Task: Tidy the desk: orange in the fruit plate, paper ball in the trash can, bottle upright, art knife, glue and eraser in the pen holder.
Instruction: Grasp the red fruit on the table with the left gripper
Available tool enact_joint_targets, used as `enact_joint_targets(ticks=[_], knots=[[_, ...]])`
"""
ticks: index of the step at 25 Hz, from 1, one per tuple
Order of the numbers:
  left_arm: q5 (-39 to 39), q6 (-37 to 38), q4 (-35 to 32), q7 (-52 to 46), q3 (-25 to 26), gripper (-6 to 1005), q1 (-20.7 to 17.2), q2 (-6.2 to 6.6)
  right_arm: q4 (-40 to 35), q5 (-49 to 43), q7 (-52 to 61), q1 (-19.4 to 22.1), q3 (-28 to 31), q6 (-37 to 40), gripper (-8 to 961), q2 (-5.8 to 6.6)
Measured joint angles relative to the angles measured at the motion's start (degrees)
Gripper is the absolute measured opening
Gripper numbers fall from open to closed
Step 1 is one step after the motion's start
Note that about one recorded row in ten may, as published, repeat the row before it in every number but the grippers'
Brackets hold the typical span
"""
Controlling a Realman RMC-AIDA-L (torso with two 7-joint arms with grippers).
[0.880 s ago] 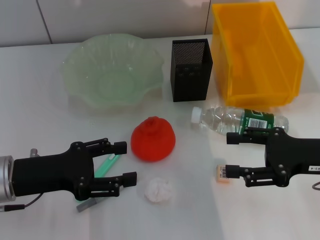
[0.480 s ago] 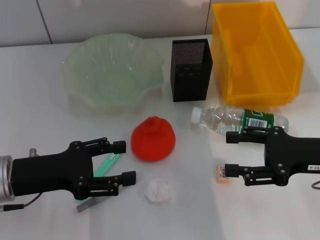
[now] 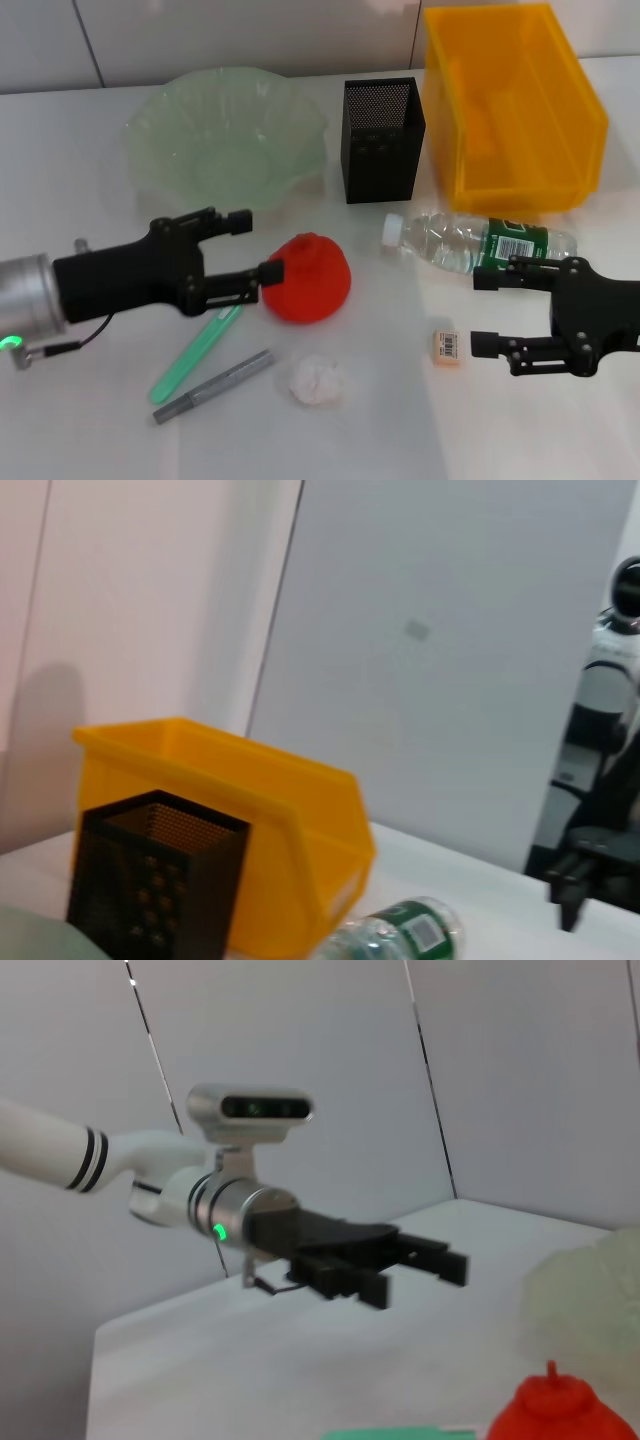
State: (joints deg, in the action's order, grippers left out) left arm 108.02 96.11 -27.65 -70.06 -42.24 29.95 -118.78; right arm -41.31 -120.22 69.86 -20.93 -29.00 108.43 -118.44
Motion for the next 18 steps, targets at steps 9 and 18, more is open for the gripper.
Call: enact_joint_targets(ticks=[9, 18], knots=[[-2.1, -17.0, 9.0, 4.5, -1.9, 803, 7.8, -0.40, -2.3, 0.8, -0.1, 3.1, 3.0, 1.3, 797, -0.12], [-2.7, -24.2, 16.9, 10.0, -2.2, 794, 10.4, -0.40, -2.5, 0.9, -0.1, 3.2, 5.1, 2.4, 797, -0.07]])
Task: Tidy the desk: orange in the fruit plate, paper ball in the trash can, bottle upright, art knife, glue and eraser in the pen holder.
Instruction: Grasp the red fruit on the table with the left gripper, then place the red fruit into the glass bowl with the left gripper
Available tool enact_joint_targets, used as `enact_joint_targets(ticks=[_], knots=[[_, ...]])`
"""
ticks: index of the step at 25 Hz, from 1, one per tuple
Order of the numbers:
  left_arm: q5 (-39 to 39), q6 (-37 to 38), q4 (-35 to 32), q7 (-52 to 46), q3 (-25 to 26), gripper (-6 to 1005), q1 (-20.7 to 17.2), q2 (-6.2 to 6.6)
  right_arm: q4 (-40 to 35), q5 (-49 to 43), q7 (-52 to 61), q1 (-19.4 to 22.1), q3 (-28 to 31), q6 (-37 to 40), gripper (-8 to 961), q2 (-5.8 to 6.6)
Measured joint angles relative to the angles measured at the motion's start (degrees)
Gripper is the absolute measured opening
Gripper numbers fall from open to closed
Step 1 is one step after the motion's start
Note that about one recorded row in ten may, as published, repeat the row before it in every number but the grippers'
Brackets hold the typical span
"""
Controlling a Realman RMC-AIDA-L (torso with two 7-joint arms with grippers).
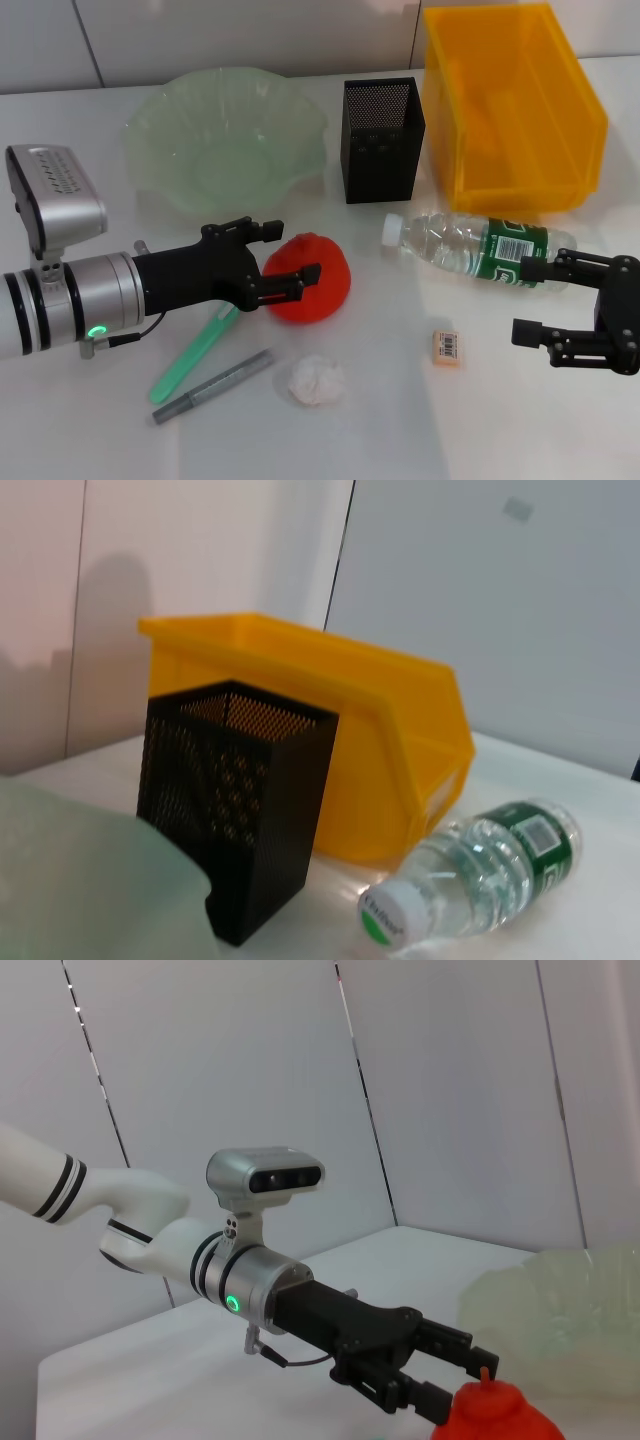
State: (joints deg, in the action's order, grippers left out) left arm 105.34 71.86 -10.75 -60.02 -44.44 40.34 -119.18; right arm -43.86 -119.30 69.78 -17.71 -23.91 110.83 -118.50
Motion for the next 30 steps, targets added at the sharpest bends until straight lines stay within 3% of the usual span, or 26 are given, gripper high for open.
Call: enact_joint_targets(ticks=[16, 24, 27, 30], knots=[[-0.7, -5.3, 4.4, 0.7, 1.7, 779, 1.6, 0.00, 0.0, 0.0, 0.0, 0.3, 0.0, -0.4, 797, -0.13], [-0.5, -5.2, 4.8, 0.7, 0.5, 431, 1.8, 0.00, 0.0, 0.0, 0.0, 0.3, 0.0, -0.5, 797, -0.15], [-1.1, -1.9, 4.0, 0.7, 0.8, 267, 1.6, 0.00, 0.0, 0.0, 0.0, 0.3, 0.0, -0.5, 797, -0.15], [-2.1, 3.2, 1.7, 0.2, 1.0, 185, 0.7, 0.14, 0.0, 0.0, 0.0, 0.3, 0.0, -0.6, 796, -0.15]])
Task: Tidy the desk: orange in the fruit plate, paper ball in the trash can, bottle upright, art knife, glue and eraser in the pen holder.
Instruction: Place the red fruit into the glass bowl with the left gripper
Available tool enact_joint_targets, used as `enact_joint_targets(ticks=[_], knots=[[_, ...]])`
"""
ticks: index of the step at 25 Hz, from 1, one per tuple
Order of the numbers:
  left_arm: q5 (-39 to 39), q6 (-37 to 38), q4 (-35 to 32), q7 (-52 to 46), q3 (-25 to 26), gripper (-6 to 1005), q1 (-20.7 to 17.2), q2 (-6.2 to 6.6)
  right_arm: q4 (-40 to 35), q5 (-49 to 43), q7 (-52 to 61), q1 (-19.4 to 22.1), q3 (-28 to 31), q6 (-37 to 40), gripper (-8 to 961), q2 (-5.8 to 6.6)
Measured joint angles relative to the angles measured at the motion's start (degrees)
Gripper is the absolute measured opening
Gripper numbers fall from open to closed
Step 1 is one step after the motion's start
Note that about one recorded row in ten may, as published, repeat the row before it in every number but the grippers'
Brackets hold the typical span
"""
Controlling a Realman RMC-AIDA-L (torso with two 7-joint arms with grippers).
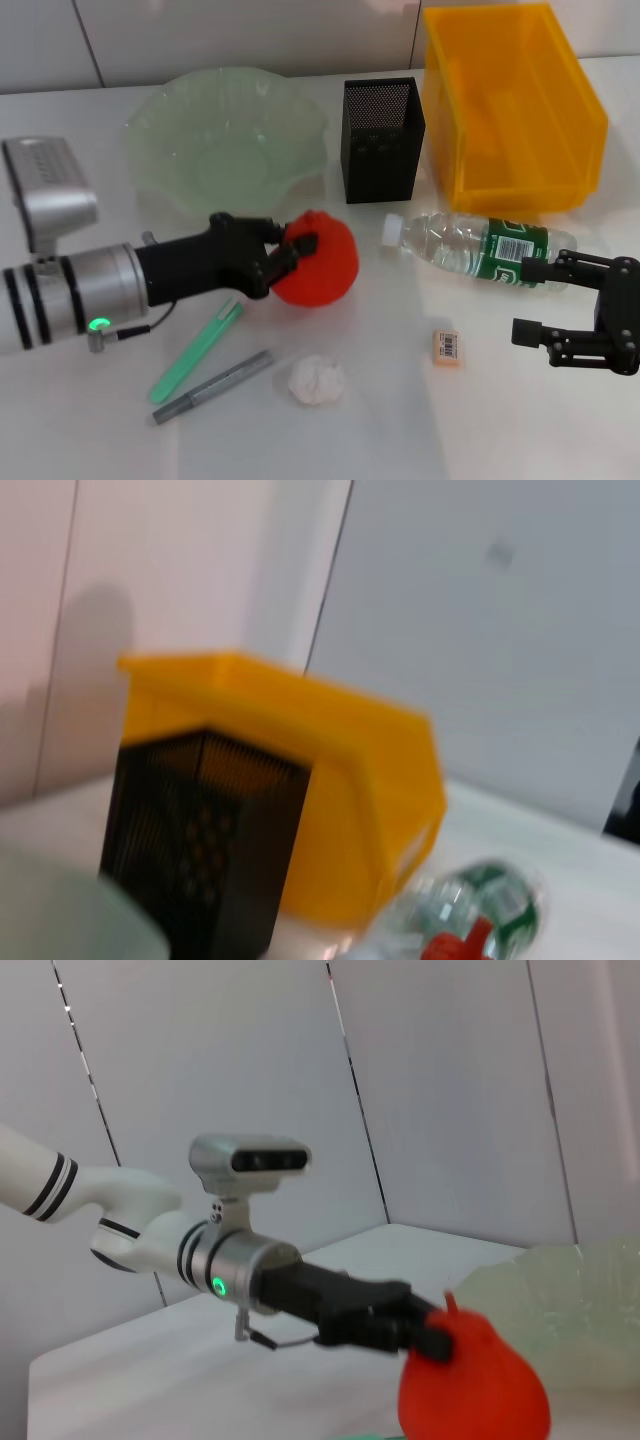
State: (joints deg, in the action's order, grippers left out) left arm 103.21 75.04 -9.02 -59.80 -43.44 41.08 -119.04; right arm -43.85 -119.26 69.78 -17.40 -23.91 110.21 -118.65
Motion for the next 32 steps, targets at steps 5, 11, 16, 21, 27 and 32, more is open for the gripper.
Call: enact_joint_targets(ticks=[5, 11, 16, 21, 27, 32], knots=[[-5.8, 5.6, -5.7, -0.7, 0.1, 164, -2.8, 0.17, 0.0, 0.0, 0.0, -0.1, 0.0, 0.0, 796, 0.04], [-14.9, -5.2, -8.9, 0.4, -0.7, 139, -2.5, 0.25, 0.0, 0.0, 0.0, -0.2, 0.0, 0.0, 796, 0.09], [-15.0, -11.5, -9.2, 0.4, -1.3, 107, -0.4, -0.04, 0.0, 0.0, 0.3, -0.6, 0.0, 0.0, 796, 0.17], [-18.8, -21.8, -7.5, 1.4, -1.3, 56, 2.3, -0.14, 0.0, 0.0, 0.4, -0.7, 0.0, 0.1, 796, 0.18], [-18.8, -22.1, -7.0, 3.1, -2.9, 180, 2.4, -0.14, 0.0, 0.0, 0.6, -1.0, 0.0, 0.1, 796, 0.18], [-19.0, -22.3, -6.8, 2.8, -5.8, 291, 2.5, -0.14, 0.0, -0.2, 1.9, -1.6, -0.3, 0.0, 796, 0.18]])
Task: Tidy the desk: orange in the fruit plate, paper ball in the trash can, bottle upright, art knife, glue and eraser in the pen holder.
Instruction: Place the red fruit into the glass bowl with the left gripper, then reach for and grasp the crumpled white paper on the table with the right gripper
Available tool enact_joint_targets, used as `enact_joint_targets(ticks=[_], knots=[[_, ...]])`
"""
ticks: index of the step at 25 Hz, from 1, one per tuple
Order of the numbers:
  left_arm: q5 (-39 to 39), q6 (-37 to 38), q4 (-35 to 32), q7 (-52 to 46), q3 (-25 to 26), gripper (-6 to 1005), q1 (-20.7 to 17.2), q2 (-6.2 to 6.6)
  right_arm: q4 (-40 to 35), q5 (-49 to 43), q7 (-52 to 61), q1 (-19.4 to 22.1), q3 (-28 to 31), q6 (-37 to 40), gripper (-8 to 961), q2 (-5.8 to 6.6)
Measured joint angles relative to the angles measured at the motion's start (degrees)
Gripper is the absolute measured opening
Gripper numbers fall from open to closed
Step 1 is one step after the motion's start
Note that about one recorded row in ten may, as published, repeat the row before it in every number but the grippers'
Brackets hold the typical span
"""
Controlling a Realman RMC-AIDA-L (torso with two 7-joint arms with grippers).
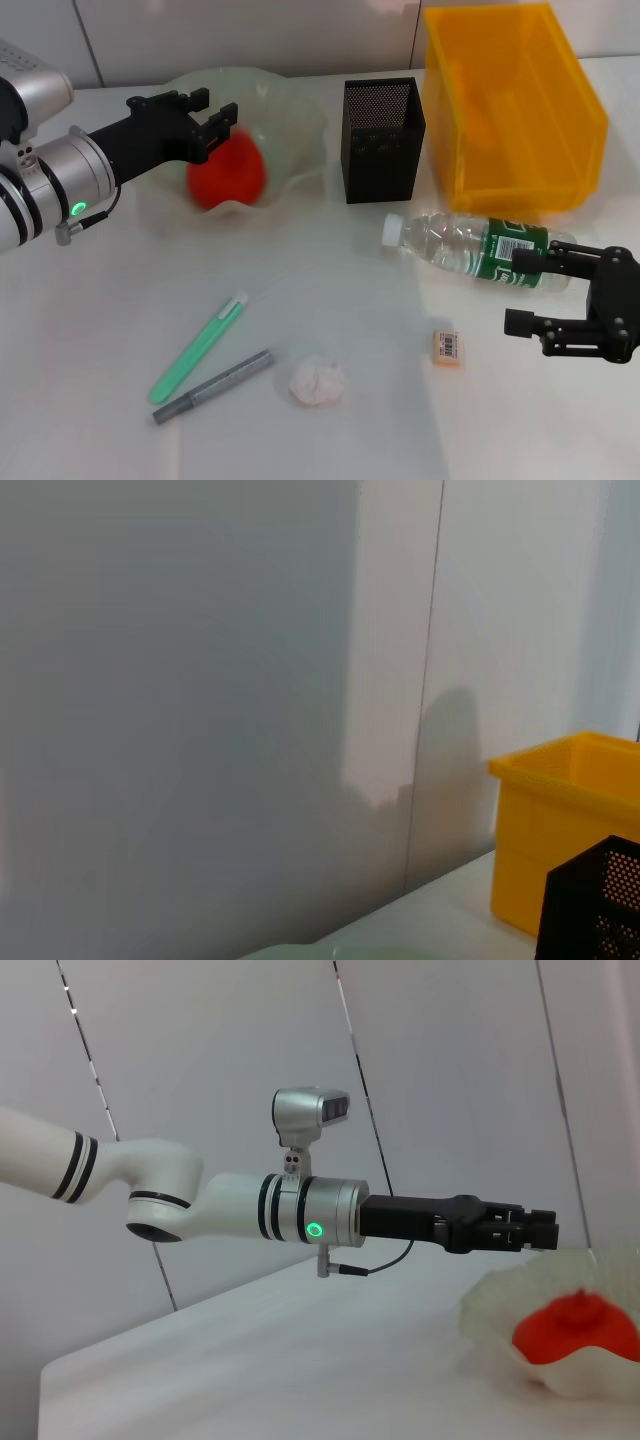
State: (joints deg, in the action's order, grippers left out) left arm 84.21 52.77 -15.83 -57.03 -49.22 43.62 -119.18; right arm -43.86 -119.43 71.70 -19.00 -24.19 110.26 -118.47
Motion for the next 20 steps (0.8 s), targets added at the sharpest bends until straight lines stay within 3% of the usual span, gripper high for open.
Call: enact_joint_targets(ticks=[7, 15, 20], knots=[[0.2, 5.5, -0.6, -1.7, -0.6, 461, -1.0, 0.10, -2.0, 0.0, 3.0, 0.0, 0.3, 0.4, 796, 0.07], [0.0, 27.5, -6.6, -3.2, -0.8, 739, -11.5, 0.58, -10.7, -0.6, 11.9, -1.8, -1.2, 5.9, 795, 0.42], [0.5, 32.2, -9.1, -3.2, -1.6, 829, -15.0, 0.86, -20.3, -2.1, 21.9, -4.9, -7.9, 11.0, 795, 0.79]])
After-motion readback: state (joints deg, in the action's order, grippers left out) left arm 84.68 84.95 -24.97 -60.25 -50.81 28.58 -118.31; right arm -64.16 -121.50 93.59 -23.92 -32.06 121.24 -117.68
